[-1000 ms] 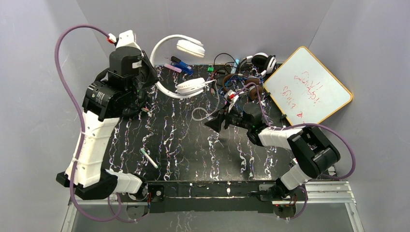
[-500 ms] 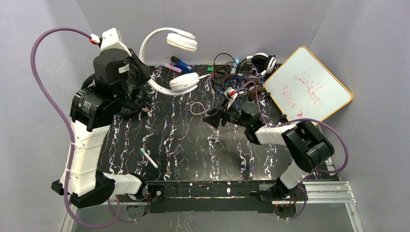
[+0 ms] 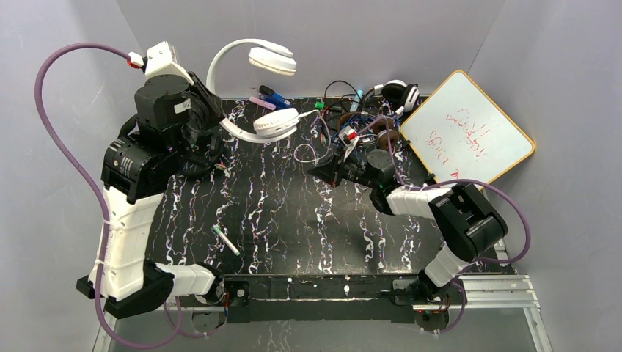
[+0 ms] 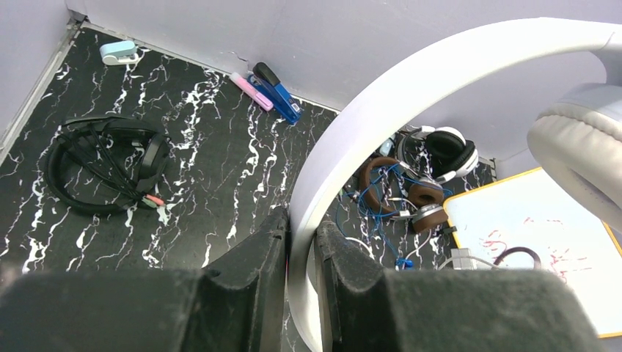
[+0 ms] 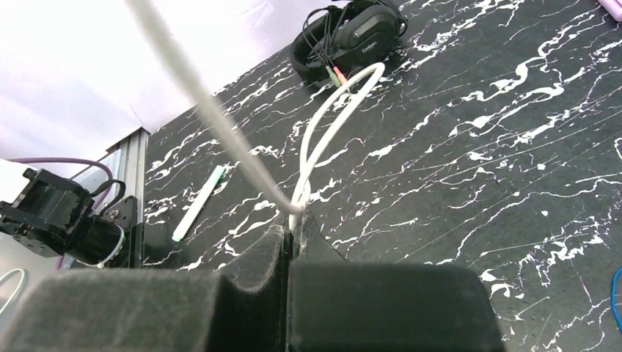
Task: Wrap the headphones
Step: Place the headphones at the center of the board.
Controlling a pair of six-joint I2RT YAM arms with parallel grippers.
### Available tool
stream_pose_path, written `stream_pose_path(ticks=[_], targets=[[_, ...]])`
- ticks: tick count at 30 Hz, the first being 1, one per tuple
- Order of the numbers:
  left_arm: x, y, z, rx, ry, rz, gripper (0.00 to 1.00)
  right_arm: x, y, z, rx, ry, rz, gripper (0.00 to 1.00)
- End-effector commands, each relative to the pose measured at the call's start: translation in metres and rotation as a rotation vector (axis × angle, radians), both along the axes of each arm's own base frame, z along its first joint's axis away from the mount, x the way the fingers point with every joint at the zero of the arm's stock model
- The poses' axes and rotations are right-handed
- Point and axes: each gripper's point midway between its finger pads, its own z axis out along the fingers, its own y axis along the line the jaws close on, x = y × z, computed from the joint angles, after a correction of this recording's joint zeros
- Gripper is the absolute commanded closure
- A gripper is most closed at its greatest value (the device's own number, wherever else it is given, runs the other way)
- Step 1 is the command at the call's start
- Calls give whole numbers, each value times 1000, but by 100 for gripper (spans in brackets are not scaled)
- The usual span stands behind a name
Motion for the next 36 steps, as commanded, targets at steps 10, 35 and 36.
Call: stream_pose_path(ticks=[10,35,36], targets=[[13,65,23,171,-118,363,87,-12,-98,-57,-228,153,-421,99],[84,30,-212,-182,456,20,90,10,-252,13,-315,154,-1148,76],[80,24,-218,-198,473,-9,90,10,-243,15,-312,140,-1090,64]])
